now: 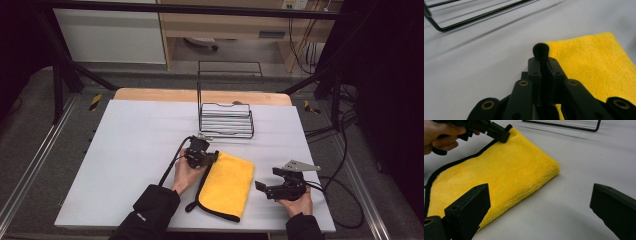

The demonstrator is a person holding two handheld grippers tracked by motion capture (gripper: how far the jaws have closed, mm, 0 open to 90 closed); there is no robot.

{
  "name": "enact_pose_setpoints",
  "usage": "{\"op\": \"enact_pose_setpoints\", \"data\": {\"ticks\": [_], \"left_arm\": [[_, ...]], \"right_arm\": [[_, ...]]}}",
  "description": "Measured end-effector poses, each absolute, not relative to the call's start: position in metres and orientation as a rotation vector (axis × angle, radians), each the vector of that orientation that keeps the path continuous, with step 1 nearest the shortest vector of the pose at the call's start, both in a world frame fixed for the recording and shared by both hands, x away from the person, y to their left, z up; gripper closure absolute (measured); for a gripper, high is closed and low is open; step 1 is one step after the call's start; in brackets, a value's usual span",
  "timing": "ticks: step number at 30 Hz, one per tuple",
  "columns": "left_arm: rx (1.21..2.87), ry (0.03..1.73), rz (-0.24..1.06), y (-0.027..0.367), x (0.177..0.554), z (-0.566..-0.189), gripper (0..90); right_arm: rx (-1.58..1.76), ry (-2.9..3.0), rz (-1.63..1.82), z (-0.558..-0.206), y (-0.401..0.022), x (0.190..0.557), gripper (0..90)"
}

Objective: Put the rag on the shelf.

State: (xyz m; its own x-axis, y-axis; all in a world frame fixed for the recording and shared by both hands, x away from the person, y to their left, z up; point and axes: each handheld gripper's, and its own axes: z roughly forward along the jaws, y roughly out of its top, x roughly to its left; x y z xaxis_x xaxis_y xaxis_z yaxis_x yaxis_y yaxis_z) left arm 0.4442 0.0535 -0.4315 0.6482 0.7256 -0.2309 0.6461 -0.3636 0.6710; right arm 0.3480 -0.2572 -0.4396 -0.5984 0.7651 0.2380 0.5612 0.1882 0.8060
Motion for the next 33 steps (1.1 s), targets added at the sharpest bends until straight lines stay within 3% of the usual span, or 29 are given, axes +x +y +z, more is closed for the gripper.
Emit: {"op": "enact_pose_setpoints", "data": {"ticks": [11,16,21,26,30,33], "left_arm": [[2.064,1.107,0.161,0.075,0.432,-0.435,82.1],[2.049,1.120,0.176,0.079,0.428,-0.437,81.5],[2.057,1.111,0.201,0.079,0.426,-0.441,80.5],[2.064,1.105,0.198,0.080,0.427,-0.442,78.6],[2.071,1.106,0.186,0.083,0.428,-0.442,72.5],[2.064,1.103,0.196,0.087,0.429,-0.441,61.8]], "right_arm": [[1.295,2.263,1.353,-0.438,-0.232,0.369,11.7],[1.352,2.263,1.277,-0.442,-0.212,0.389,25.8],[1.385,2.272,1.234,-0.449,-0.202,0.403,48.2],[1.404,2.301,1.231,-0.454,-0.195,0.409,64.0],[1.444,2.305,1.257,-0.454,-0.194,0.413,79.8],[1.453,2.315,1.253,-0.452,-0.194,0.416,82.2]]}}
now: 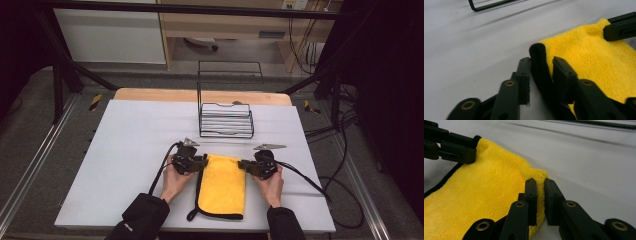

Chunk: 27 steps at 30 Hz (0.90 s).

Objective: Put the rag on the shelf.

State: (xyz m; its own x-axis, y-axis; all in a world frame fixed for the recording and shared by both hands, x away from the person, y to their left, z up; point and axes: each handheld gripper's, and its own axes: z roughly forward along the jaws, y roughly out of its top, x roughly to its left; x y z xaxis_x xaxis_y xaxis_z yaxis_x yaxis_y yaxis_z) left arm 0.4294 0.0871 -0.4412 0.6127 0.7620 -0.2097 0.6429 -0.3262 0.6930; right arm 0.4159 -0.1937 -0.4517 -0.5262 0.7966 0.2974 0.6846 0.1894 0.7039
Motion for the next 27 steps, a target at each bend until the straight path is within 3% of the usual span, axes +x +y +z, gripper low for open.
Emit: {"op": "enact_pose_setpoints", "data": {"ticks": [5,10,15,17,18,23,27], "left_arm": [[2.024,1.125,0.205,0.092,0.434,-0.441,45.7],[2.000,1.151,0.158,0.090,0.439,-0.446,42.8],[2.018,1.152,0.153,0.088,0.441,-0.449,48.1],[2.015,1.158,0.095,0.088,0.442,-0.449,58.7],[2.019,1.156,0.109,0.087,0.441,-0.449,59.9],[2.029,1.160,0.081,0.085,0.442,-0.449,67.0],[2.022,1.166,0.058,0.085,0.442,-0.449,73.4]], "right_arm": [[1.363,2.301,1.233,-0.446,-0.188,0.424,82.4],[1.320,2.287,1.196,-0.452,-0.187,0.427,76.3],[1.325,2.244,1.239,-0.444,-0.191,0.422,55.6],[1.334,2.253,1.254,-0.443,-0.191,0.420,49.7],[1.329,2.255,1.261,-0.443,-0.191,0.419,44.5],[1.345,2.297,1.247,-0.443,-0.191,0.416,39.4],[1.346,2.314,1.226,-0.445,-0.190,0.418,41.8]]}}
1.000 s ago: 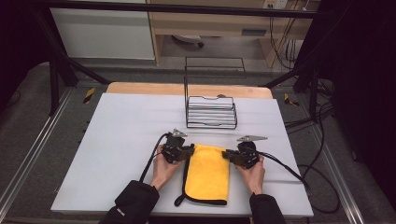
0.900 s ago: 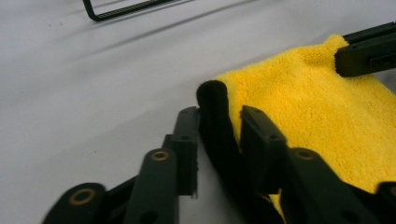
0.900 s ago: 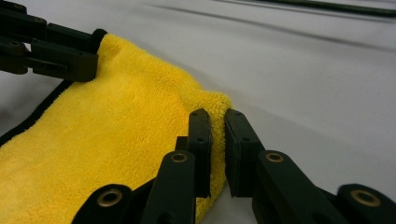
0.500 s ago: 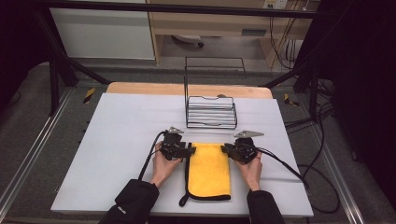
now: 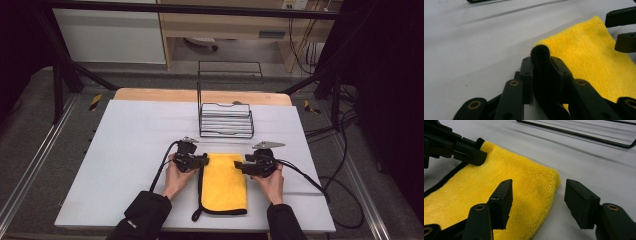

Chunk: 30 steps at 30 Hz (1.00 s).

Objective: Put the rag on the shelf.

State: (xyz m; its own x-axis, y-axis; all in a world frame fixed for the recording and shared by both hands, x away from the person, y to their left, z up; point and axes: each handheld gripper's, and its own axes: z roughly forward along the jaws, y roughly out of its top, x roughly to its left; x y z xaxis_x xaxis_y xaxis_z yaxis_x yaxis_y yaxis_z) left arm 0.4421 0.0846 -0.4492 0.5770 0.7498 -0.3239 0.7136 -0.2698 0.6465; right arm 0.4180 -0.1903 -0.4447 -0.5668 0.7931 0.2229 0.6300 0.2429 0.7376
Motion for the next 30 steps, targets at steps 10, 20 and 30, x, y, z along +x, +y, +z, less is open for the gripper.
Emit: {"op": "enact_pose_setpoints", "data": {"ticks": [10,20,30], "left_arm": [[2.029,1.154,0.068,0.084,0.442,-0.449,76.6],[2.057,1.102,0.130,0.082,0.439,-0.449,77.6],[1.995,1.079,0.138,0.086,0.433,-0.439,79.5]], "right_arm": [[1.414,2.353,1.208,-0.453,-0.186,0.425,65.2],[1.469,2.346,1.238,-0.452,-0.186,0.426,81.6],[1.423,2.316,1.294,-0.442,-0.189,0.419,82.0]]}}
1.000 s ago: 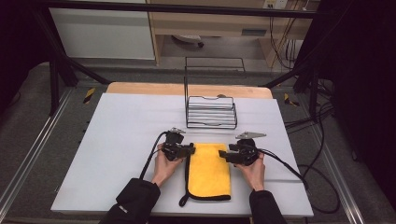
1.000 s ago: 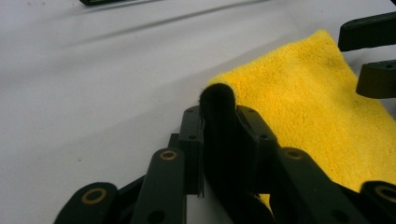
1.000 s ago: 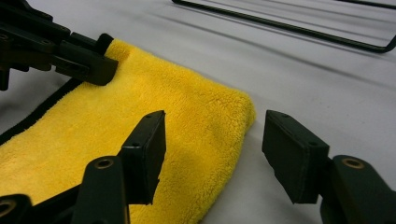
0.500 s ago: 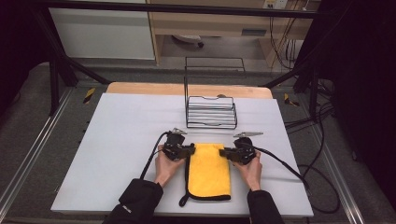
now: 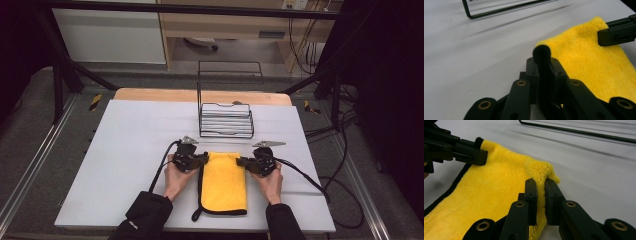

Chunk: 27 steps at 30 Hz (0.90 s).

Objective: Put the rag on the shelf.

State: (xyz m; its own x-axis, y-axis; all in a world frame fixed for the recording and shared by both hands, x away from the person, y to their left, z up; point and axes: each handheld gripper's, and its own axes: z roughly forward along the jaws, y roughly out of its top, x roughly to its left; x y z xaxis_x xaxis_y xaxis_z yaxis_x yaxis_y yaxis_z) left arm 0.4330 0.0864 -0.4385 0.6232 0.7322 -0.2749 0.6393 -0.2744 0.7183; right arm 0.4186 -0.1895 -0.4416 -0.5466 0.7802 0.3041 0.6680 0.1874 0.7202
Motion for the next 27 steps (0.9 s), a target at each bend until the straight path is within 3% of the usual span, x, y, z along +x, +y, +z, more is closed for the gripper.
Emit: {"op": "enact_pose_setpoints", "data": {"ticks": [27], "left_arm": [[1.903,0.927,0.234,0.094,0.403,-0.401,79.7]], "right_arm": [[1.267,2.187,1.461,-0.404,-0.197,0.384,82.7]]}}
